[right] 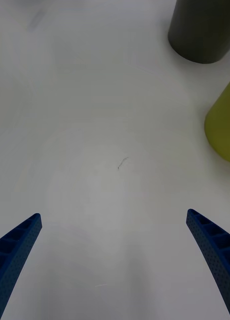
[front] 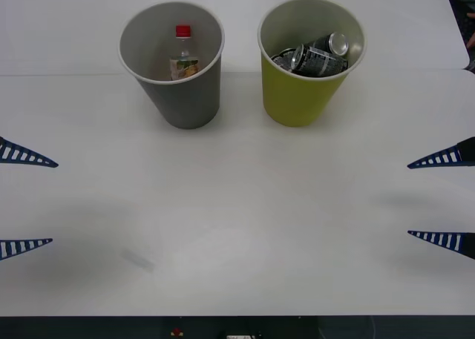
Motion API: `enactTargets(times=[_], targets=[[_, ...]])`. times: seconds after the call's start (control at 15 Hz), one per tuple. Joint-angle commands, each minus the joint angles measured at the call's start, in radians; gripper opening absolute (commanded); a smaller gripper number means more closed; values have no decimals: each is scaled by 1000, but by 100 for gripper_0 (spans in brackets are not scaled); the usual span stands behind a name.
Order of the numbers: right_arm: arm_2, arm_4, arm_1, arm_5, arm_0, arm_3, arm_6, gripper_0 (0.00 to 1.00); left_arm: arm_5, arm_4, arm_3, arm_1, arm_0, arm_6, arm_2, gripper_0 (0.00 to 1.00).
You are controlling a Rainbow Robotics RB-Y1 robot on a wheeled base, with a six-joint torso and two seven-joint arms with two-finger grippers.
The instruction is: Put the can into the green bin and the plastic bottle into the gray bin
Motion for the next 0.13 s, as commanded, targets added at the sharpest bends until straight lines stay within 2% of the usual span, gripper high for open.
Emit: enactTargets(times=[0.07, 0.13], targets=[[0, 0, 0, 0, 0, 0, 0, 100, 0, -4, -1, -7, -5, 1, -3, 100], [0, 0, 0, 0, 0, 0, 0, 100, 0, -4, -1, -7, -5, 1, -3, 100]])
